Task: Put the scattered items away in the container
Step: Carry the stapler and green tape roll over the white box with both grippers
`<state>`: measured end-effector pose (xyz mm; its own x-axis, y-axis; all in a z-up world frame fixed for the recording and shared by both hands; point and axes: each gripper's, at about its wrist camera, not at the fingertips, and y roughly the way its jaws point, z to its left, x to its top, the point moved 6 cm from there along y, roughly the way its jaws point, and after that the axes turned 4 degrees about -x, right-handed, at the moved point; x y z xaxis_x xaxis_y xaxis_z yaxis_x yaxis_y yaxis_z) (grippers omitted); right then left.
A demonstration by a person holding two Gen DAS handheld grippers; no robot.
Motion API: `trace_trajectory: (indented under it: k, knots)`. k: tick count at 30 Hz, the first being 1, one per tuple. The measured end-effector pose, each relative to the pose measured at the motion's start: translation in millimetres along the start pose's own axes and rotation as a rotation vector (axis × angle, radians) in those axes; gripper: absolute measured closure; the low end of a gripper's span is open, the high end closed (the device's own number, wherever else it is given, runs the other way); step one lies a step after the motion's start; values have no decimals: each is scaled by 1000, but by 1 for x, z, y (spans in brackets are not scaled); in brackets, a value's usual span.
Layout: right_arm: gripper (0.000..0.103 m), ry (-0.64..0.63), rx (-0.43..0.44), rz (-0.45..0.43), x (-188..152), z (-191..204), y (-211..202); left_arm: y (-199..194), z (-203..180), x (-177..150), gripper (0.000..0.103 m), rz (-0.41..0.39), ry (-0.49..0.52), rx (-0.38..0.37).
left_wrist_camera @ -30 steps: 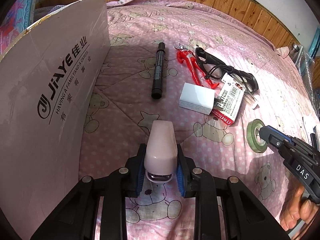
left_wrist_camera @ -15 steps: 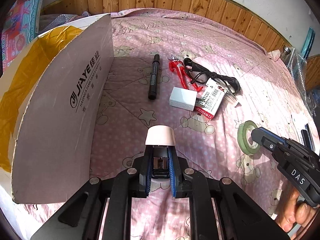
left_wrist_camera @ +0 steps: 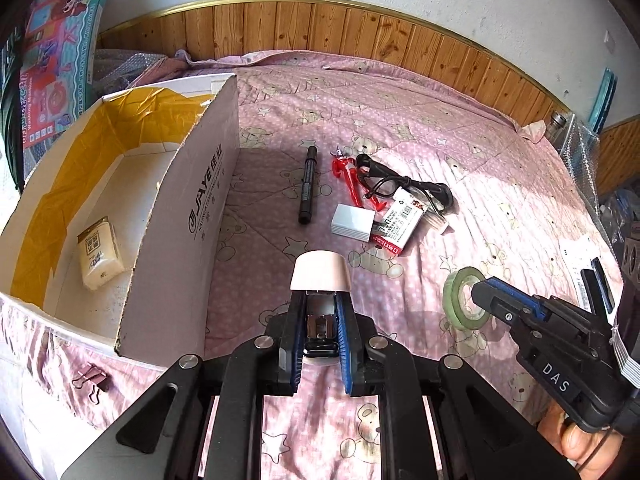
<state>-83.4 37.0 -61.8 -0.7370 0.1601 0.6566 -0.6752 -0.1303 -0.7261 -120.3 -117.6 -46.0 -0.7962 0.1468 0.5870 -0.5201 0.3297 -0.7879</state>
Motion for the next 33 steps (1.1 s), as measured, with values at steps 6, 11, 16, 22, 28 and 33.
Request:
trace_trajectory:
  k: [6, 11, 16, 22, 28, 33]
  knots:
    - [89, -21, 9, -24, 3, 11, -13, -22, -4, 6, 88, -33, -1, -7]
    - [89, -43, 16, -46, 7, 24, -26, -39, -5, 10, 88, -65, -10, -24]
    - [89, -71, 29, -63, 12, 39, -35, -54, -4, 15, 88, -94, -18, -37]
    - [89, -116, 51, -78, 20, 64, -42, -70, 3, 19, 88, -124, -35, -47]
    - [89, -172, 82, -102, 34, 94, -50, -91, 20, 27, 88, -168, -71, -57]
    - [89, -216, 113, -118, 50, 122, -52, -109, 42, 37, 88, -209, -107, -55]
